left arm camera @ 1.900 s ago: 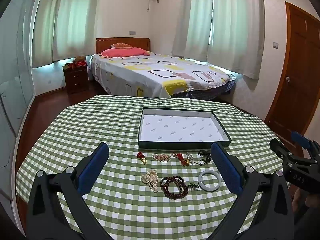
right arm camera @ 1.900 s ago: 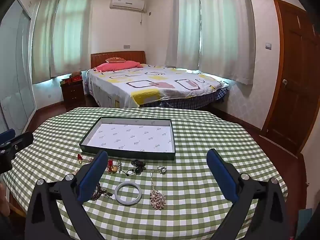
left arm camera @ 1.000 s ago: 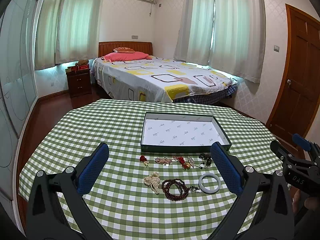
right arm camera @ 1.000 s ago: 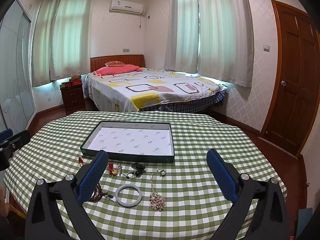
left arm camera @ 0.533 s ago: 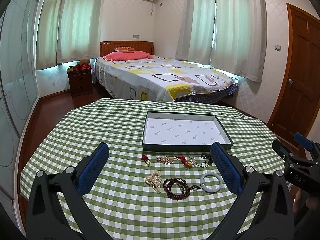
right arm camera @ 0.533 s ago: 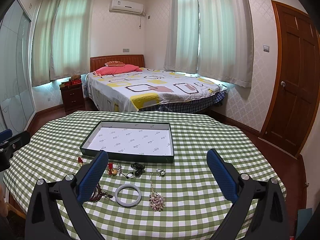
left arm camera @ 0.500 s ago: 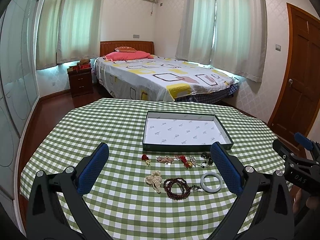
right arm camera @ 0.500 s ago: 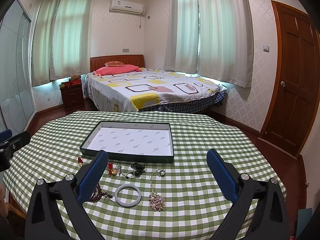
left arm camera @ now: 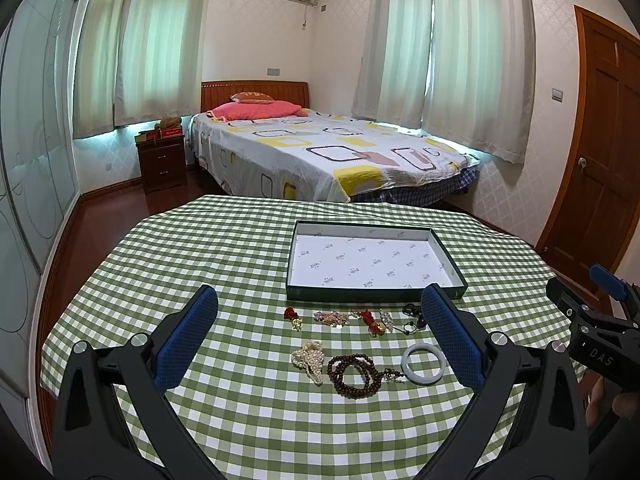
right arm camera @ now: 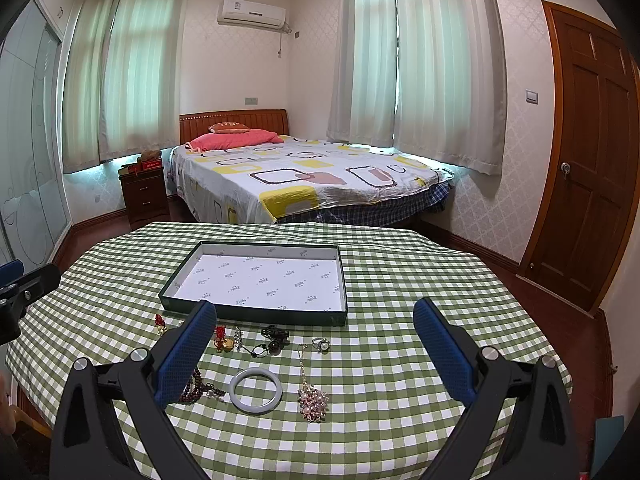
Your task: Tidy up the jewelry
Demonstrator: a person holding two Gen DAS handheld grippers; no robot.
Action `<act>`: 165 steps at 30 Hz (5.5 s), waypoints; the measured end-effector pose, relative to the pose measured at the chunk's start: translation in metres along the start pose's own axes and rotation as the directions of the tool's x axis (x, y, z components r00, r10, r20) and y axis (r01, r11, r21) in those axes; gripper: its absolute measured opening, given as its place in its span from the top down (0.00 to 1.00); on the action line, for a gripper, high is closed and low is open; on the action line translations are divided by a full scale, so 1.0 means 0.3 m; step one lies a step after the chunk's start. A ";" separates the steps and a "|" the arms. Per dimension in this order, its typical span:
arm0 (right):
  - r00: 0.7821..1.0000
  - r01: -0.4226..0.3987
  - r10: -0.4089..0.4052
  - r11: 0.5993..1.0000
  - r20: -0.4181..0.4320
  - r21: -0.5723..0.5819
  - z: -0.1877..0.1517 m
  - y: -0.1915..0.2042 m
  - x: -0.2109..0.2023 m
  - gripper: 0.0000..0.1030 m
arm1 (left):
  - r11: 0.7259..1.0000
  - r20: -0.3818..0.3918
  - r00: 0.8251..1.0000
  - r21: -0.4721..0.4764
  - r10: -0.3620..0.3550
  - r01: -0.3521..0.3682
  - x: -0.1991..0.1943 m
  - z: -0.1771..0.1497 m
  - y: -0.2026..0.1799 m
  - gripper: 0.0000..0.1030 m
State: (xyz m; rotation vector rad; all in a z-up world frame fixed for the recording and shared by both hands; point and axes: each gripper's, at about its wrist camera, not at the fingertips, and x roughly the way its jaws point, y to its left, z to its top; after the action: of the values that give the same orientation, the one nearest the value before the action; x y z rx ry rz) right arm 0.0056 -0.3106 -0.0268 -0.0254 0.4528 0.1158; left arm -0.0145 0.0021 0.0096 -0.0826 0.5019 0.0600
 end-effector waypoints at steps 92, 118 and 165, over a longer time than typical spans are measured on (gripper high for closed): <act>0.949 -0.019 0.026 1.000 -0.313 0.024 -0.338 -0.081 0.453 0.07 | 0.998 -0.396 0.917 0.050 0.052 -0.035 0.658 -0.340 0.111 0.49; 0.926 -0.103 0.110 0.994 -0.361 0.038 -0.389 -0.064 0.466 0.51 | 0.999 -0.370 0.929 0.053 0.019 0.000 0.635 -0.346 0.098 0.76; 0.980 -0.197 0.197 0.980 0.013 0.032 0.055 -0.069 0.310 0.76 | 0.996 -0.112 0.990 0.023 -0.080 0.083 0.510 0.044 -0.010 0.79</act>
State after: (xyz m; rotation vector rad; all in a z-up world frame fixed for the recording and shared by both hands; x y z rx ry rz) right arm 0.0982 -0.3206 -0.0529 0.0527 0.4468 0.3031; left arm 0.1258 0.0060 -0.0523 -0.0795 0.6095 -0.0320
